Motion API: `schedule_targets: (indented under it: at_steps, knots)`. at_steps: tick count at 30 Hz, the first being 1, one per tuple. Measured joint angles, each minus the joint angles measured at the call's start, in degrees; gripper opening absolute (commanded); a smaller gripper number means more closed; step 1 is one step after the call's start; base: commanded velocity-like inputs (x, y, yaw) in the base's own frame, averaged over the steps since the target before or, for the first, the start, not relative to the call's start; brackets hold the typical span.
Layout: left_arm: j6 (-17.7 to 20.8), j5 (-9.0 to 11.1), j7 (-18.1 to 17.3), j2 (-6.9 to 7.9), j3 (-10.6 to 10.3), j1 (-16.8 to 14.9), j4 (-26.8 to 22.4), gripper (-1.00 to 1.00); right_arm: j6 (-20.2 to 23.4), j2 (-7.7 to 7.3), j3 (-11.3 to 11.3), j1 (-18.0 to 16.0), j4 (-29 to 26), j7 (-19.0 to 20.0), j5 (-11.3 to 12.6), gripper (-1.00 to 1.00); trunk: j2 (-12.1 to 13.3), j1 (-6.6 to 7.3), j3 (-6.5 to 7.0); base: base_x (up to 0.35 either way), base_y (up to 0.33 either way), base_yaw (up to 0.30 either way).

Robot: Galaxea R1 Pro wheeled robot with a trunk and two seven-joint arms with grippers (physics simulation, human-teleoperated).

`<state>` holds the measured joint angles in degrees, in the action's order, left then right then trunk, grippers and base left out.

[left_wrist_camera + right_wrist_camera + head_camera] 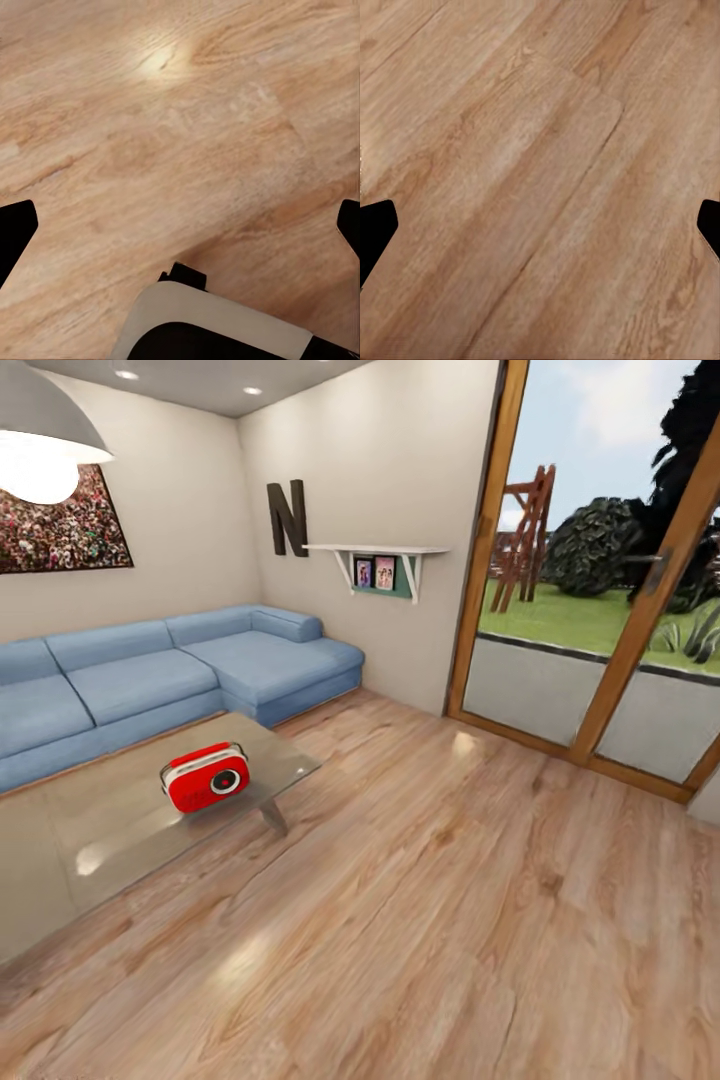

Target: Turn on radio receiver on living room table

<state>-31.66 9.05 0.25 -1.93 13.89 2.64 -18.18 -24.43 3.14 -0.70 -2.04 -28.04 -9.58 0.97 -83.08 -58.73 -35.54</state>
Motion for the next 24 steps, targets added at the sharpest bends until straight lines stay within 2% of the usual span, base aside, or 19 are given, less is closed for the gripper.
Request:
schedule_targets:
  at_steps: [24]
  knots:
    - [0.09, -0.01, -0.07, 0.00, 0.01, 0.00, 0.02, 1.00, 0.00, 0.00, -0.01, -0.04, 0.00, -0.62, 0.00, 1.00, 0.00, 0.00, 0.00, 0.244, -0.216, 0.295]
